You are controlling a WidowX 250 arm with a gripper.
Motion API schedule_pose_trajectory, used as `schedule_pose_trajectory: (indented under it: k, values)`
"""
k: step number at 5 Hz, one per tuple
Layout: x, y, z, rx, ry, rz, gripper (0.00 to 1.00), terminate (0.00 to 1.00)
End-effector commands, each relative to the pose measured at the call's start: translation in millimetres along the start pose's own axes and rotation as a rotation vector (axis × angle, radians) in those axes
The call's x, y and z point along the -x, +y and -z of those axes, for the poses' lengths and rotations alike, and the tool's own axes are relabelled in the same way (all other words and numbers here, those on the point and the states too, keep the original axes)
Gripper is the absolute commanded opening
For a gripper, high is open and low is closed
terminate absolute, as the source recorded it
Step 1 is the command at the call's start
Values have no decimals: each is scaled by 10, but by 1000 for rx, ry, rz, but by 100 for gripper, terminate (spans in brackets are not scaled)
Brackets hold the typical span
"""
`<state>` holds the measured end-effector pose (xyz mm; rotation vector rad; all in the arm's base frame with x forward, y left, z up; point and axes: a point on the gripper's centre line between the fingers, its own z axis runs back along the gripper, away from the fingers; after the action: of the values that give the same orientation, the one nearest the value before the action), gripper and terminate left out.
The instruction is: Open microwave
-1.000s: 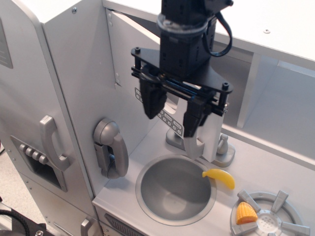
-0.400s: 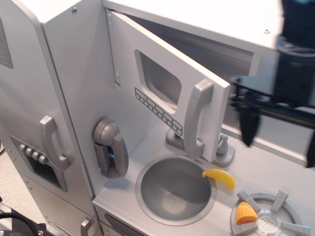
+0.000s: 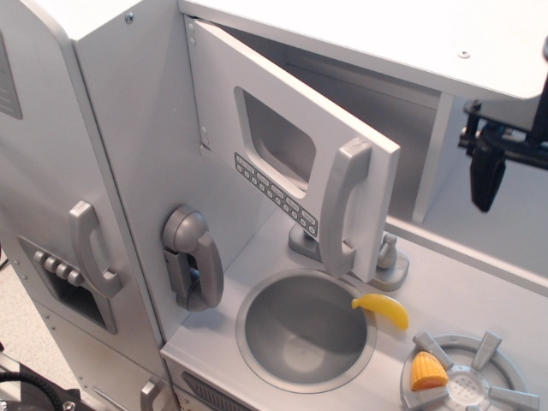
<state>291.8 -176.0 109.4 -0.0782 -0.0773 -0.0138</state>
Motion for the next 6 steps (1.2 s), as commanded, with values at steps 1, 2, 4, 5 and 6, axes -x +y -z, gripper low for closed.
schedule_pose_trajectory:
  k: [1,2,4,5,6]
  values:
    - [41,421,-201,-19,-5,73,100,0]
    - [142,715,-225,-20,-13,85,100,0]
    - [555,1282,-326,-2,-23,130,100,0]
    - [762,1614,-318,-22,-39,155,100,0]
    - [869,1836,-352,-34,-57,160,100,0]
